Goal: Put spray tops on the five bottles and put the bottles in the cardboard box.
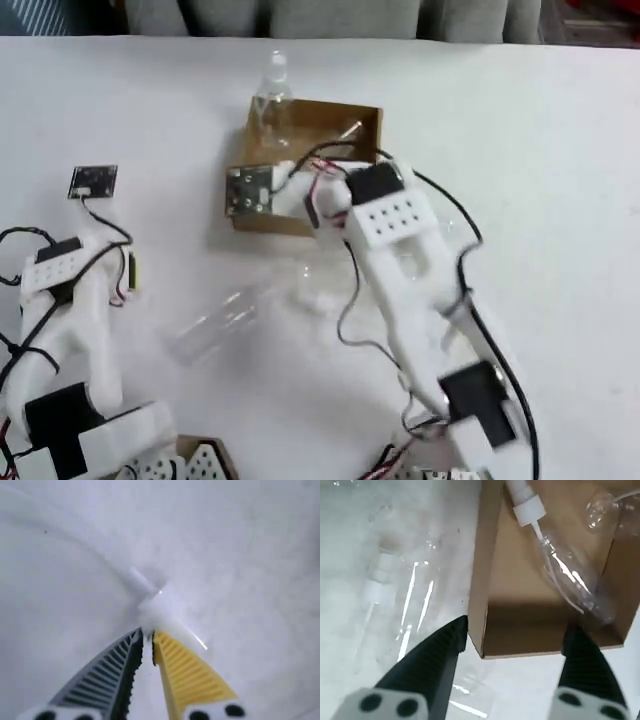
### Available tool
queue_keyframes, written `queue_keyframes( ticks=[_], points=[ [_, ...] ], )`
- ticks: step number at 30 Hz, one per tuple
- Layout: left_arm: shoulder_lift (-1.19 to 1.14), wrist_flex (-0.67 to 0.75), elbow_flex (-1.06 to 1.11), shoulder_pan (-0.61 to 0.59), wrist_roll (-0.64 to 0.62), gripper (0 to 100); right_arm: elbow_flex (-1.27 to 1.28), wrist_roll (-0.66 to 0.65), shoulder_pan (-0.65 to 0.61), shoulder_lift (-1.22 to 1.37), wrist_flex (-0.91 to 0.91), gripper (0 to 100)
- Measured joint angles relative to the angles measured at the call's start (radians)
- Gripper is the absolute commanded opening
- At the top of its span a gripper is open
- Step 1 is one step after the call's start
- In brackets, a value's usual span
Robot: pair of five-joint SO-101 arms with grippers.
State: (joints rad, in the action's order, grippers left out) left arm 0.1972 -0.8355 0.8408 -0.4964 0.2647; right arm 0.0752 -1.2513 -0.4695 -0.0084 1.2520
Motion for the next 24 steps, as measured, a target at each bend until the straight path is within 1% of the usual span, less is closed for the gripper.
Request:
queue_keyframes(
  ticks=[5, 11, 19, 24],
  points=[
    [0.0, 0.0, 0.0, 0.0, 0.0, 6, -0.112, -0.063, 0.0, 0.163, 0.0, 27.1],
    [0.0, 0.0, 0.0, 0.0, 0.0, 6, -0.261, -0.092, 0.0, 0.345, 0.0, 27.0],
    [0.0, 0.0, 0.0, 0.0, 0.0, 6, -0.446, -0.097, 0.0, 0.528, 0.002, 26.9],
    [0.0, 0.0, 0.0, 0.0, 0.0, 6, -0.554, -0.097, 0.0, 0.608, 0.046, 26.9]
  ],
)
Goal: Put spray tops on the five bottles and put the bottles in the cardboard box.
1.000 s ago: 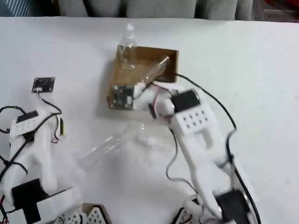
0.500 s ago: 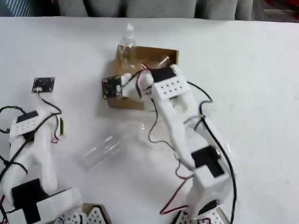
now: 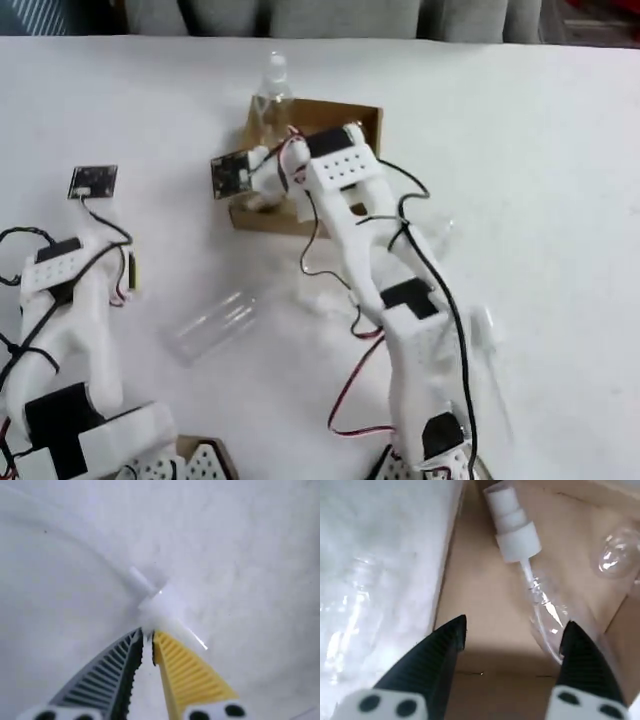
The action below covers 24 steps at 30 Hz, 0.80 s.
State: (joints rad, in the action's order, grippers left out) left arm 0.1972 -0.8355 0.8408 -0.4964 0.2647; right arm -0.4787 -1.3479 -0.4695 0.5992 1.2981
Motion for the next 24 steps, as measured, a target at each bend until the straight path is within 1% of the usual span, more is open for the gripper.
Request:
queue_keyframes(
  ticks=[4, 11, 17, 20, 24],
  points=[
    [0.0, 0.0, 0.0, 0.0, 0.0, 6, -0.091, -0.002, -0.003, 0.071, 0.029, 26.9],
    [0.0, 0.0, 0.0, 0.0, 0.0, 6, -0.19, -0.003, -0.037, 0.163, 0.032, 26.9],
    [0.0, 0.0, 0.0, 0.0, 0.0, 5, -0.276, -0.003, -0.04, 0.252, 0.031, 26.8],
    [0.0, 0.0, 0.0, 0.0, 0.0, 5, -0.318, -0.003, -0.04, 0.295, 0.026, 22.7],
    [0.0, 0.0, 0.0, 0.0, 0.0, 5, -0.373, -0.003, -0.04, 0.338, 0.034, 12.2]
  ],
)
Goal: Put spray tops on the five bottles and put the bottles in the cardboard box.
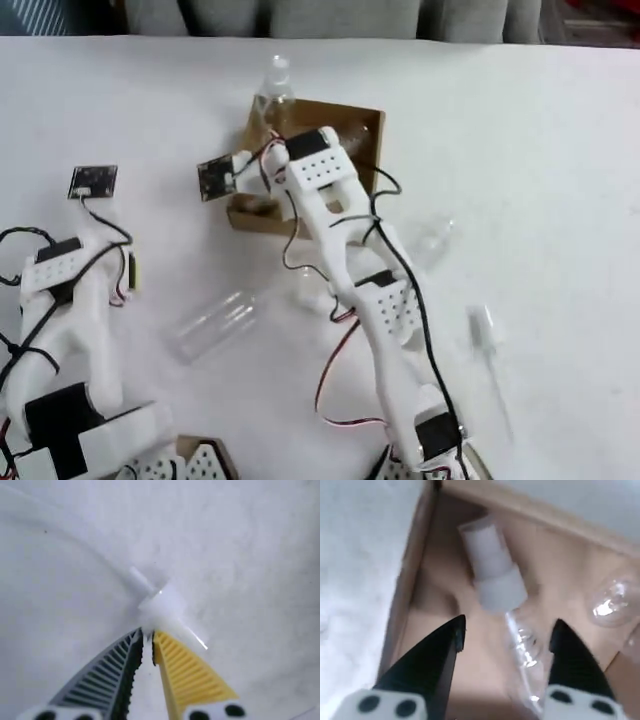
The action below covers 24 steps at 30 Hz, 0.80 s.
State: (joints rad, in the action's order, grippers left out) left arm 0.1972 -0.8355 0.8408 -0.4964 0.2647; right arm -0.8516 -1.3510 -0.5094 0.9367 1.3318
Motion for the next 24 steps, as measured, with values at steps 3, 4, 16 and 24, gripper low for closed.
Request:
queue_keyframes(
  ticks=[3, 4, 16, 24],
  points=[
    [0.0, 0.0, 0.0, 0.0, 0.0, 5, -0.029, 0.0, 0.002, 0.021, -0.002, 5.0],
    [0.0, 0.0, 0.0, 0.0, 0.0, 5, -0.035, 0.0, 0.002, 0.025, 0.0, 2.6],
    [0.0, 0.0, 0.0, 0.0, 0.0, 5, -0.092, 0.029, 0.008, 0.031, 0.029, 1.6],
    [0.0, 0.0, 0.0, 0.0, 0.0, 5, -0.318, 0.123, 0.012, 0.031, 0.192, 1.6]
  ],
)
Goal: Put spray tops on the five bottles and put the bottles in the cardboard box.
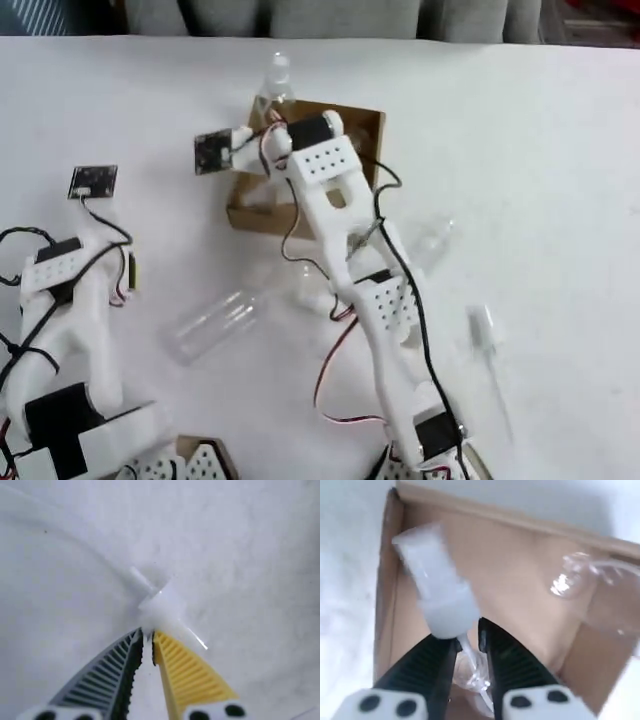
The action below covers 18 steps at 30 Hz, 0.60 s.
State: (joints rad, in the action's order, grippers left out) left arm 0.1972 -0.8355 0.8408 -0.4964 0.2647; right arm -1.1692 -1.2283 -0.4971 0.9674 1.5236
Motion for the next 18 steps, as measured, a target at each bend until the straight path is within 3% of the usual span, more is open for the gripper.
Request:
queue_keyframes(
  ticks=[8, 18],
  points=[
    [0.0, 0.0, 0.0, 0.0, 0.0, 5, -0.186, 0.068, 0.015, 0.0, 0.13, 1.6],
    [0.0, 0.0, 0.0, 0.0, 0.0, 5, -0.25, 0.141, 0.092, 0.0, 0.15, 1.6]
  ],
)
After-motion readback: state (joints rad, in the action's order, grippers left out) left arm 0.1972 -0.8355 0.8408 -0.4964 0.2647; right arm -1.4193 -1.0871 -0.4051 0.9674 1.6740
